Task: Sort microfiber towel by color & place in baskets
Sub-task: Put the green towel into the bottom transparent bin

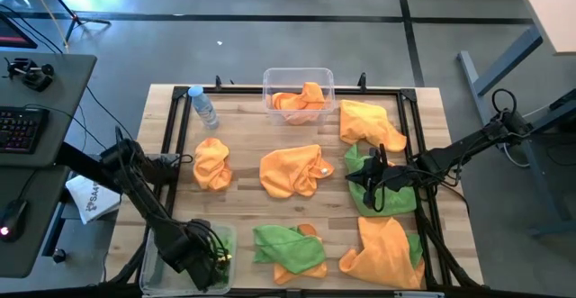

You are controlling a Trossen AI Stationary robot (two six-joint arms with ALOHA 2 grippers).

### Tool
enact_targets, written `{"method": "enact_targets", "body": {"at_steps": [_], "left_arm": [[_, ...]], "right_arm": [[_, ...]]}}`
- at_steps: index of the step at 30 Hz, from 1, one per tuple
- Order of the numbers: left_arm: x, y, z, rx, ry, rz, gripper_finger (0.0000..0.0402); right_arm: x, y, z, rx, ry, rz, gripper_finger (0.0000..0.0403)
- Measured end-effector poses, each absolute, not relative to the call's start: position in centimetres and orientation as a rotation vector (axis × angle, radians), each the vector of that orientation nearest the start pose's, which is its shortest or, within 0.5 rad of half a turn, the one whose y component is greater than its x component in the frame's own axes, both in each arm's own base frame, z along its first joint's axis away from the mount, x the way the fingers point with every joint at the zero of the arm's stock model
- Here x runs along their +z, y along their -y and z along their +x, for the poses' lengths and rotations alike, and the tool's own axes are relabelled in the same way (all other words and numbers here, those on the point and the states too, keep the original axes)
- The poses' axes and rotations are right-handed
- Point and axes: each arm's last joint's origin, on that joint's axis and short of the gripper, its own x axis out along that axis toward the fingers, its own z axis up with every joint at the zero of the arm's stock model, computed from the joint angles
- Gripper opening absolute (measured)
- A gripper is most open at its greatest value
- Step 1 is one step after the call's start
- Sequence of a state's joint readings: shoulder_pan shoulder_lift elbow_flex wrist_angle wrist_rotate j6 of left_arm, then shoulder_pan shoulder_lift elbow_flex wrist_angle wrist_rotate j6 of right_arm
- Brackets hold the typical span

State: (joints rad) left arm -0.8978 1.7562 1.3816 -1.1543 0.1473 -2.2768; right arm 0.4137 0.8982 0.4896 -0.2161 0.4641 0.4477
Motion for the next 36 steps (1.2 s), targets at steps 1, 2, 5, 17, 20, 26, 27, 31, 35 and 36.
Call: {"method": "enact_targets", "body": {"at_steps": [1,2,5,17,20,26,27,31,35,36], "left_arm": [[23.1,25.5,19.8,1.039,-1.445,-1.131,0.0000],[22.8,25.4,19.7,1.041,-1.441,-1.129,0.0000],[22.0,25.3,19.2,1.072,-1.449,-1.101,0.0000],[21.2,25.7,18.3,1.057,-1.409,-1.071,0.0007],[21.2,25.7,18.3,1.056,-1.406,-1.070,0.0025],[21.2,25.8,18.0,1.051,-1.422,-1.058,0.0075],[21.2,25.9,17.9,1.053,-1.431,-1.054,0.0084],[21.7,25.9,17.5,1.019,-1.479,-1.047,0.0112],[23.8,25.7,17.2,0.964,-1.483,-1.086,0.0124],[24.4,25.5,17.0,0.958,-1.483,-1.089,0.0125]], "right_arm": [[21.3,-6.1,17.0,-0.173,-0.540,0.170,0.0000],[21.3,-6.1,17.0,-0.173,-0.540,0.170,0.0000],[21.3,-6.1,17.0,-0.173,-0.539,0.171,0.0000],[21.3,-6.0,17.0,-0.184,-0.537,0.195,0.0000],[21.3,-6.0,17.0,-0.189,-0.535,0.202,0.0000],[21.3,-5.9,17.0,-0.248,-0.511,0.258,0.0000],[21.3,-5.9,17.0,-0.256,-0.507,0.266,0.0000],[21.3,-5.9,17.0,-0.268,-0.501,0.290,0.0000],[21.4,-5.9,17.0,-0.280,-0.493,0.338,0.0000],[21.4,-5.9,17.0,-0.284,-0.491,0.352,0.0000]]}}
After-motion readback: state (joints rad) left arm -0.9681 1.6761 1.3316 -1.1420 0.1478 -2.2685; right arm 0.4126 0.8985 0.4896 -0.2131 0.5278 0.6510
